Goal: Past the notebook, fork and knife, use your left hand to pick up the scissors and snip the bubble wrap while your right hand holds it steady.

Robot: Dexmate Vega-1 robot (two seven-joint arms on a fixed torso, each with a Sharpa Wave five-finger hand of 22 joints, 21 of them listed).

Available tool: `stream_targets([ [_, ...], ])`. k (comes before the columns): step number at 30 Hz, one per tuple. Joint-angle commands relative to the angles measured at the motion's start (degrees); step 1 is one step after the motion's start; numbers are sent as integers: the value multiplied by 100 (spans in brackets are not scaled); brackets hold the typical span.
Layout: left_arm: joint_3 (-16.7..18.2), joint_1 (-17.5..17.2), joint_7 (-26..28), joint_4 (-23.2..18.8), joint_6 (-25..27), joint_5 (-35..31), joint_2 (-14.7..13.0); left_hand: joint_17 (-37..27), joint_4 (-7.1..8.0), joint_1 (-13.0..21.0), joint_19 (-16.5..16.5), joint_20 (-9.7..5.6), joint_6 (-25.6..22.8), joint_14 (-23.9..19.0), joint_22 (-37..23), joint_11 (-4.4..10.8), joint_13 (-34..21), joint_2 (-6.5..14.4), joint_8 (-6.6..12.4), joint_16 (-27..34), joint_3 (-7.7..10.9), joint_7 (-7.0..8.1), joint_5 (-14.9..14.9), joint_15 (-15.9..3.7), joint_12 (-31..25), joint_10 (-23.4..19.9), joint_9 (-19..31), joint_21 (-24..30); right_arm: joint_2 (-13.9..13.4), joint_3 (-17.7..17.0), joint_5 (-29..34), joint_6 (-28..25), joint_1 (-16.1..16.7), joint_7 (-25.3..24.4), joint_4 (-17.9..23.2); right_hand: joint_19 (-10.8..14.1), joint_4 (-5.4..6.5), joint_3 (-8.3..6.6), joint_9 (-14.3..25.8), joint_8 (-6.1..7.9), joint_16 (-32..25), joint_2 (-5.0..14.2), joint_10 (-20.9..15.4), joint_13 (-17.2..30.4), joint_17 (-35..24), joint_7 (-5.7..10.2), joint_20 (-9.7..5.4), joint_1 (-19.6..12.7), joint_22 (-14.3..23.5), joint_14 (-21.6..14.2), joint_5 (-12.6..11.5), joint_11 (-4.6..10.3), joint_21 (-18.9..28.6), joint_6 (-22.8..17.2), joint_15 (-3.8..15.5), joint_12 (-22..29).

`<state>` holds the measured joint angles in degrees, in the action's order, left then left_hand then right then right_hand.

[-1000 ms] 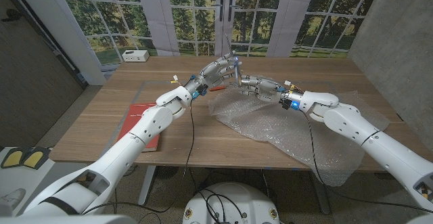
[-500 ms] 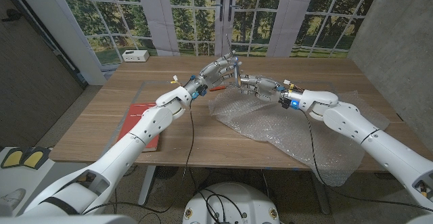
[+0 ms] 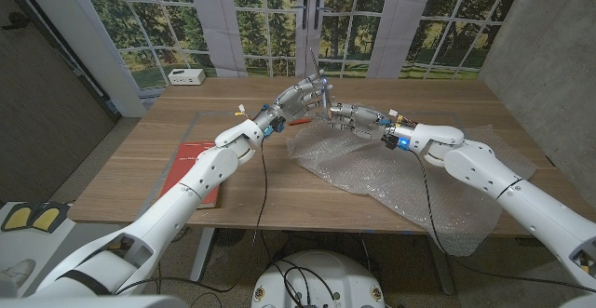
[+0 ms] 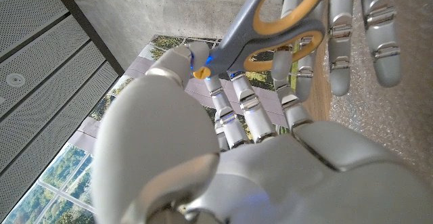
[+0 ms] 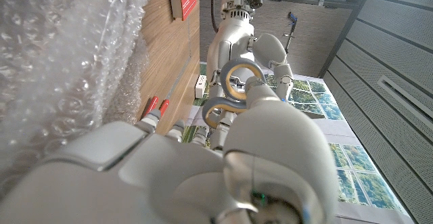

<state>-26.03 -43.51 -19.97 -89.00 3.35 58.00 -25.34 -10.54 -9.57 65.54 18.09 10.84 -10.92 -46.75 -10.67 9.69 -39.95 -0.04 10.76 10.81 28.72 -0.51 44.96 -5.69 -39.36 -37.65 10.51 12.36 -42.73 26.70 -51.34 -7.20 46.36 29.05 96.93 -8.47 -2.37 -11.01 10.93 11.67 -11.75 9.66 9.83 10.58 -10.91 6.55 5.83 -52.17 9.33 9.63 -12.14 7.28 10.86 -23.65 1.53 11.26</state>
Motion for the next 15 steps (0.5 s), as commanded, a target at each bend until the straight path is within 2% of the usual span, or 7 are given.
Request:
stream_targets([
  [1,-5,61,-79,110,-52,-50,35,-18,19,28,0,-38,31,26,-14,155,-23,53,2,10,-15,12,0,-249,-794,-155,19,6,-43,-32,-10,-54,77,-187,174,21,-19,-35,-1,8,-39,10,519,15,-12,12,17,-38,19,1230,-49,0,21,-38,91,53],
  [6,-12,70,-118,143,-61,-43,64,-16,16,41,0,-35,38,35,-14,140,-16,58,2,10,-16,8,-2,-250,-790,-160,19,6,-32,-62,-29,-82,141,-389,264,153,-90,-50,-2,60,-67,-29,321,13,5,40,-26,-100,17,1101,-55,73,38,-260,143,102],
  [15,-26,84,-139,156,-51,-52,82,-8,21,42,1,-39,36,41,-14,133,-23,62,5,5,-8,6,1,-254,-798,-169,19,7,-15,-34,-27,-127,125,-467,307,194,-124,-42,-4,46,-71,-69,290,13,11,7,-19,-119,16,1057,-54,43,36,-285,125,97],
])
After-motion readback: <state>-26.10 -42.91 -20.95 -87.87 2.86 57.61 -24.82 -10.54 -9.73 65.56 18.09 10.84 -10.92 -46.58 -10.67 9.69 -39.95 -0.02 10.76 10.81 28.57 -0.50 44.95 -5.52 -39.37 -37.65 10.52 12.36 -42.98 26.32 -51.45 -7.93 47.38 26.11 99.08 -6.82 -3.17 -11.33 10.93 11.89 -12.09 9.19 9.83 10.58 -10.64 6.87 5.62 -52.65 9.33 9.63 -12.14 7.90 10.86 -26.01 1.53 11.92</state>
